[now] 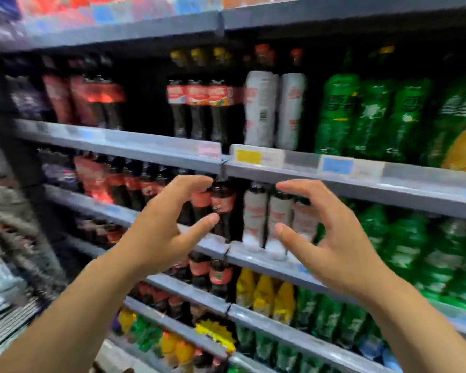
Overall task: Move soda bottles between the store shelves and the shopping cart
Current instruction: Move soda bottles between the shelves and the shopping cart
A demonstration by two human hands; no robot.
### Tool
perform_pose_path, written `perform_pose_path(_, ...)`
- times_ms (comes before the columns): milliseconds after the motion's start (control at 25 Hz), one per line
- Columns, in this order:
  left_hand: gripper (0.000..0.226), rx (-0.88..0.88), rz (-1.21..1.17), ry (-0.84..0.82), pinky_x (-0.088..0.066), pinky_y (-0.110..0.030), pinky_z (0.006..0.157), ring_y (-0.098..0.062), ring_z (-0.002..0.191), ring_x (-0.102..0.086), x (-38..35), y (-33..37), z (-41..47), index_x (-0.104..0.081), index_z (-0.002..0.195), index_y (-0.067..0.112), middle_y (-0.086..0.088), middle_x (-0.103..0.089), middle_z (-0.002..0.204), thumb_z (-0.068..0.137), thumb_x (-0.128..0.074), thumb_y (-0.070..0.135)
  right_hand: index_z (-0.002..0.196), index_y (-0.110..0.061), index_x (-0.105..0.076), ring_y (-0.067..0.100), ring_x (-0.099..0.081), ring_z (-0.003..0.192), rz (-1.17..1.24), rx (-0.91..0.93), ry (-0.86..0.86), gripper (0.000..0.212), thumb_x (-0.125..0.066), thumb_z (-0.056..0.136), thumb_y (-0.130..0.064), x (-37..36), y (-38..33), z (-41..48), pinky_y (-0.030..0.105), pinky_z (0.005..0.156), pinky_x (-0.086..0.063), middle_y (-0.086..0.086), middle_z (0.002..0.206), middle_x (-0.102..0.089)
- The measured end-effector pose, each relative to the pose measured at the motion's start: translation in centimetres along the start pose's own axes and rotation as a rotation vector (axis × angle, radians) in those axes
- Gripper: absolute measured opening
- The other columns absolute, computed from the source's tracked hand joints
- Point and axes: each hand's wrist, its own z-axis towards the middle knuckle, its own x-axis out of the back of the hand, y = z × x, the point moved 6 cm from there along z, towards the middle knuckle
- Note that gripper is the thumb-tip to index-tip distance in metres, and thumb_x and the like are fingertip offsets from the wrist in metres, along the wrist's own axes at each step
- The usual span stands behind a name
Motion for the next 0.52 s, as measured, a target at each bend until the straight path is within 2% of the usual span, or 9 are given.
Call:
perform_pose_path(120, 0.054, 0.020, 0.045, -0.009, -0.048, -0.036, 0.105, -0.001, 0.132, -0.049, 5.0, -4.4, -4.6, -0.043, 0.142, 0.036, 0.024, -0.050, 0.138, 0.095, -0.052, 0.062, 0.132, -0.044, -0.051, -0.004, -0.048, 0.129, 0.060, -0.027, -0.049, 0.043, -0.061, 0.091, -0.050, -7.3, -3.3, 0.6, 0.008, 0.100, -0.038, -0.029, 0.134, -0.049)
perform_pose_path(240, 0.057, 0.100, 0.059, 0.009, -0.049, -0.037, 0.104, -0.002, 0.130, -0.051, 10.4, -9.1, -9.7, -0.045, 0.142, 0.030, 0.020, -0.052, 0.137, 0.095, -0.052, 0.062, 0.131, -0.049, -0.049, -0.008, -0.045, 0.130, 0.155, -0.033, -0.110, 0.042, -0.060, 0.091, -0.051, -15.2, -6.8, 1.6, 0.003, 0.099, -0.034, -0.031, 0.137, -0.047)
perform_pose_path(320, 0.058, 0.172, 0.064, 0.032, -0.047, -0.036, 0.106, -0.004, 0.131, -0.051, 14.0, -12.0, -13.2, -0.044, 0.143, 0.029, 0.017, -0.053, 0.138, 0.095, -0.053, 0.061, 0.130, -0.049, -0.048, -0.009, -0.046, 0.128, 0.201, -0.009, -0.153, 0.043, -0.062, 0.090, -0.049, -20.4, -9.0, 2.6, 0.003, 0.099, -0.033, -0.031, 0.134, -0.047)
perform_pose_path(520, 0.058, 0.298, 0.128, 0.097, -0.043, -0.030, 0.109, -0.007, 0.133, -0.050, 20.7, -18.3, -19.8, -0.040, 0.147, 0.026, 0.011, -0.054, 0.139, 0.096, -0.059, 0.046, 0.131, -0.037, -0.053, -0.006, -0.048, 0.128, 0.309, 0.043, -0.300, 0.045, -0.067, 0.089, -0.035, -32.5, -12.4, 4.8, 0.005, 0.100, -0.034, -0.028, 0.132, -0.051)
